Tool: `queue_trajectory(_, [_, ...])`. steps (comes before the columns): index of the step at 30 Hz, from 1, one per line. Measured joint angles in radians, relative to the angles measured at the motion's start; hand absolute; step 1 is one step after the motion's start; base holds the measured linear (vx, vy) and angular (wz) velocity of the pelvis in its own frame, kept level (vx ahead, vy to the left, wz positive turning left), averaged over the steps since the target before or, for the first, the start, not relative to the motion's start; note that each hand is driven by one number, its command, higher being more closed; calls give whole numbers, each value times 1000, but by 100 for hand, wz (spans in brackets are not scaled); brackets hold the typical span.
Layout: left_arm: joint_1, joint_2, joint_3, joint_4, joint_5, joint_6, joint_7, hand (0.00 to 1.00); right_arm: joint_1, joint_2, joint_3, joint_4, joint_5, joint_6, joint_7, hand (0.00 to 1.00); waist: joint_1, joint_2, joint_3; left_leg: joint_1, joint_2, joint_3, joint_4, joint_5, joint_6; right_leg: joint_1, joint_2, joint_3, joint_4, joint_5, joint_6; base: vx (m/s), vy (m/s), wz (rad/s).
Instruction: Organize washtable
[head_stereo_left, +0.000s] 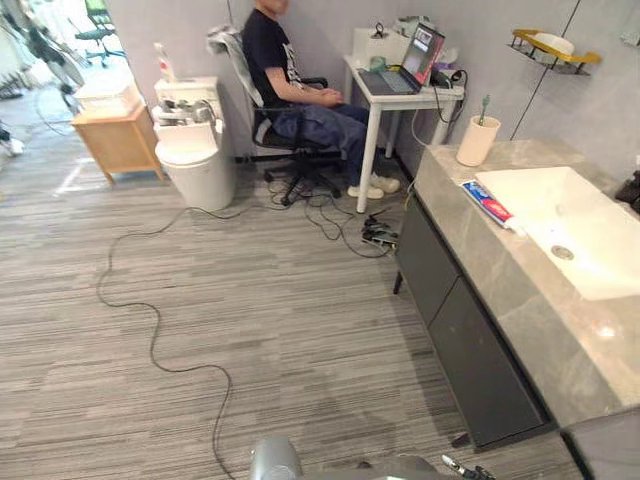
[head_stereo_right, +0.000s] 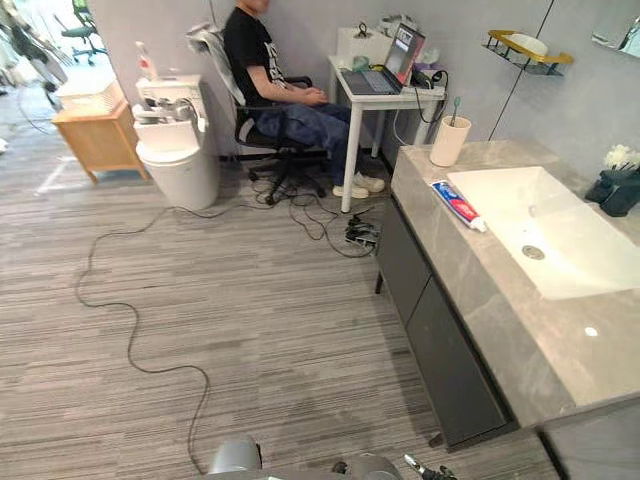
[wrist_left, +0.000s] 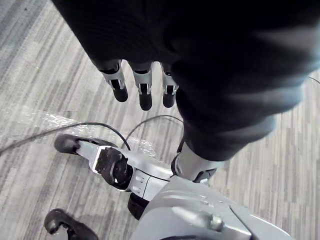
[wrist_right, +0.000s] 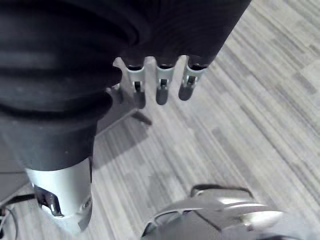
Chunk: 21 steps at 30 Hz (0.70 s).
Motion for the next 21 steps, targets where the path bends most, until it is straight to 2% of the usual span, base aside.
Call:
queue_trajectory(1, [-3, -1, -4, 5, 0, -2, 0, 0, -3, -1, 8, 1, 0, 0, 1, 0, 7, 2, -3, 16, -11, 3, -18, 37, 13, 1, -7, 12, 8, -9, 10, 201, 153, -37])
queue_trajectory(2, [-10, 20, -11, 8, 0, -3, 0, 0, -1, 14, 27, -1, 0, -3, 1, 0, 14, -29, -13, 41, -45, 23, -40, 22, 26, -1, -43, 33, 28, -34, 38, 265, 191, -23])
queue_trajectory(3, [-13, 30, -18, 10, 1, -5, 0, 0, 2, 19, 32, -1, 0, -4, 2, 0, 13, -41, -17, 47, -58, 31, -44, 12, 36, -3, -62, 33, 50, -48, 46, 272, 186, -12])
queue_trajectory(4, [-36, 48, -30, 32, 1, -8, 0, 0, 8, 26, 30, -2, 0, -12, 5, 0, 9, -58, -17, 68, -82, 48, -43, -11, 51, -32, -101, 32, 147, -69, 73, 274, 213, -20])
queue_trajectory(5, [-46, 60, -46, 55, 0, -8, 1, 0, 7, 23, 32, -2, 0, -15, 17, 0, 12, -61, -15, 101, -88, 87, -48, -32, 64, -106, -146, 31, 331, -59, 78, 205, 186, -39])
queue_trajectory(6, [-47, 66, -49, 65, 0, -8, 1, 0, 6, 21, 35, -1, 0, -16, 23, 0, 13, -61, -12, 127, -95, 106, -54, -40, 70, -151, -177, 29, 432, -36, 86, 218, 224, -66])
queue_trajectory(7, [-43, 75, -56, 71, 0, -7, 3, 0, 7, 12, 43, 2, -1, -18, 28, 0, 7, -66, -6, 185, -101, 139, -72, -53, 88, -205, -231, 20, 586, 36, 93, 171, 154, -57])
queue_trajectory(8, [-40, 81, -70, 76, 1, -7, 3, 0, 14, 16, 41, 5, -1, -19, 29, 0, -12, -67, -6, 233, -99, 152, -93, -57, 90, -221, -268, -11, 664, 38, 80, 198, 150, -54])
queue_trajectory(10, [-51, 88, -84, 85, 2, -8, 2, 0, 29, 21, 40, 2, -1, -30, 31, 0, -22, -66, -6, 306, -90, 196, -160, -57, 89, -254, -286, -73, 624, -10, 69, 195, 70, -44])
queue_trajectory(12, [-58, 86, -90, 85, 3, -7, 1, 0, 30, 21, 19, 1, -1, -34, 45, 0, -42, -56, -8, 334, -64, 234, -202, -54, 77, -291, -291, -190, 471, -19, 58, 210, -13, -41])
queue_trajectory(13, [-59, 85, -90, 85, 3, -7, 1, 0, 30, 20, 18, 0, -1, -33, 45, 0, -42, -54, -7, 340, -60, 249, -208, -53, 72, -292, -295, -220, 442, -17, 56, 285, -25, -77])
queue_trajectory(14, [-61, 80, -90, 85, 2, -4, 2, 0, 36, 17, 0, -3, -2, -32, 47, 0, -33, -44, -7, 361, -39, 308, -220, -58, 53, -292, -306, -358, 323, -11, 49, 284, -19, -115])
queue_trajectory(15, [-65, 78, -90, 84, 3, 1, 2, 0, 41, 21, -7, -12, -3, -27, 47, 0, -30, -39, -7, 384, -25, 371, -225, -70, 32, -287, -299, -446, 219, 21, 27, 291, -24, -136])
queue_trajectory(16, [-68, 78, -89, 84, 3, 3, 2, 0, 46, 27, -17, -22, -4, -24, 46, 0, -31, -39, -7, 405, -23, 403, -226, -78, 18, -287, -296, -473, 183, 43, 13, 336, -64, -137])
queue_trajectory(17, [-71, 78, -84, 83, 3, 5, 4, 0, 60, 37, -22, -40, -5, -20, 46, 0, -37, -37, -8, 449, -17, 448, -226, -103, -16, -276, -286, -475, 160, 79, -15, 421, -119, -112])
queue_trajectory(18, [-78, 76, -81, 79, 4, 4, 4, 0, 91, 46, -43, -64, -8, -13, 49, 0, -46, -35, -17, 478, 2, 473, -198, -155, -49, -255, -277, -414, 173, 72, -16, 443, -140, -99])
queue_trajectory(19, [-88, 65, -74, 77, 5, 4, 4, 0, 103, 46, -58, -70, -6, -11, 52, 0, -48, -22, -18, 494, 20, 482, -177, -178, -73, -256, -262, -416, 191, 72, -64, 554, -176, -81])
queue_trajectory(20, [-96, 35, -33, 69, 4, 4, 1, 0, 113, 45, -76, -76, -9, 1, 58, 0, -49, 2, -31, 478, 90, 475, -20, -195, -91, -248, -210, -395, 224, 15, -70, 452, -163, -95])
queue_trajectory(21, [-104, 12, 2, 36, 2, 3, -1, 0, 123, 38, -83, -77, -8, 10, 61, 0, -46, 23, -36, 389, 185, 422, 230, -155, -65, -240, -153, -368, 227, -15, -91, 628, -275, -152])
